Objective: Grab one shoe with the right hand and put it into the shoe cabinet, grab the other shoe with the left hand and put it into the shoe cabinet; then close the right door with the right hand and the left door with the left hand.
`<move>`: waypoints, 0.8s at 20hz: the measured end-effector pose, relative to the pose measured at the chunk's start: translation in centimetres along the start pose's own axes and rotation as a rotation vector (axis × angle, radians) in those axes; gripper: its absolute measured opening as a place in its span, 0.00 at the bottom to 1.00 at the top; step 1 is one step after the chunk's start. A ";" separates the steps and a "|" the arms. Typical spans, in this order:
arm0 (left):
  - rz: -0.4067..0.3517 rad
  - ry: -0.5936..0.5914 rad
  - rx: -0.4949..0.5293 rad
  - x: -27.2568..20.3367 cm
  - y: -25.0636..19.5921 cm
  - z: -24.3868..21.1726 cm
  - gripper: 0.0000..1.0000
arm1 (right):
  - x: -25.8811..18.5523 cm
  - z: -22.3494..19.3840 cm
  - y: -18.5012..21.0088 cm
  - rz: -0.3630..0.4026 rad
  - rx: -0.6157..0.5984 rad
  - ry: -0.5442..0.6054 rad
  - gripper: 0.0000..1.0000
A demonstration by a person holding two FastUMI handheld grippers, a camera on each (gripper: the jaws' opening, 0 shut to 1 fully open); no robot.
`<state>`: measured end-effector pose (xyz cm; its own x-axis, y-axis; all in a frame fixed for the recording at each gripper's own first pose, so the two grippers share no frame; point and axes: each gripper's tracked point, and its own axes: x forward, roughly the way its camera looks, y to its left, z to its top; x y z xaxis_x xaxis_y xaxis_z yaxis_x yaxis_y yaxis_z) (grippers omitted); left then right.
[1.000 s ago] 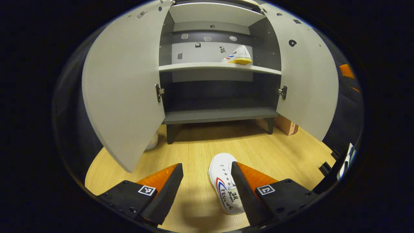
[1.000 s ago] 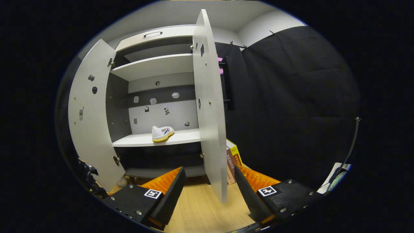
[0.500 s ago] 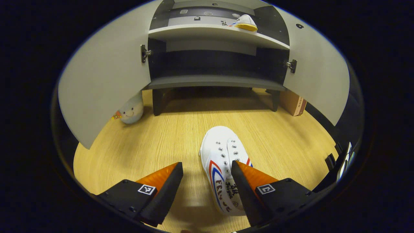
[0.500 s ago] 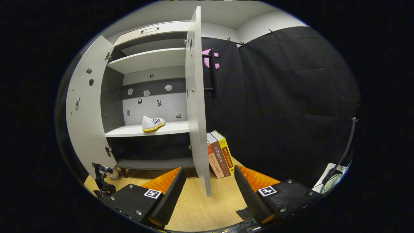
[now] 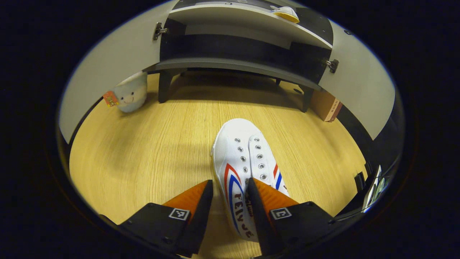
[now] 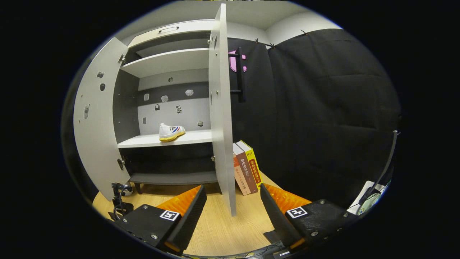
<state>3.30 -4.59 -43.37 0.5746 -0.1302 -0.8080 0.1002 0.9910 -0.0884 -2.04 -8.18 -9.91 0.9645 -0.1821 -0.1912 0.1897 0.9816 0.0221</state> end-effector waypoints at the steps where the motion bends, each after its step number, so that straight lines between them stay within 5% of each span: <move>1: 0.011 0.035 0.015 0.2 0.1 -0.1 0.51 | 0.0 0.0 0.3 0.006 -0.002 0.001 0.92; 2: 0.032 0.049 0.020 0.2 0.5 0.0 0.50 | -0.1 0.0 0.7 0.013 -0.004 0.000 0.93; 5: 0.039 0.056 0.001 0.0 0.7 0.0 0.07 | -0.2 0.3 1.5 0.028 -0.016 -0.008 0.92; 16: 0.032 0.013 0.012 -3.3 1.8 4.7 0.06 | -0.4 1.7 3.0 0.051 -0.063 -0.052 0.93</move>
<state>5.43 -2.48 -38.11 0.5673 -0.0978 -0.8177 0.0918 0.9942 -0.0553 -1.58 -5.30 -8.13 0.9812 -0.1327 -0.1400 0.1295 0.9911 -0.0319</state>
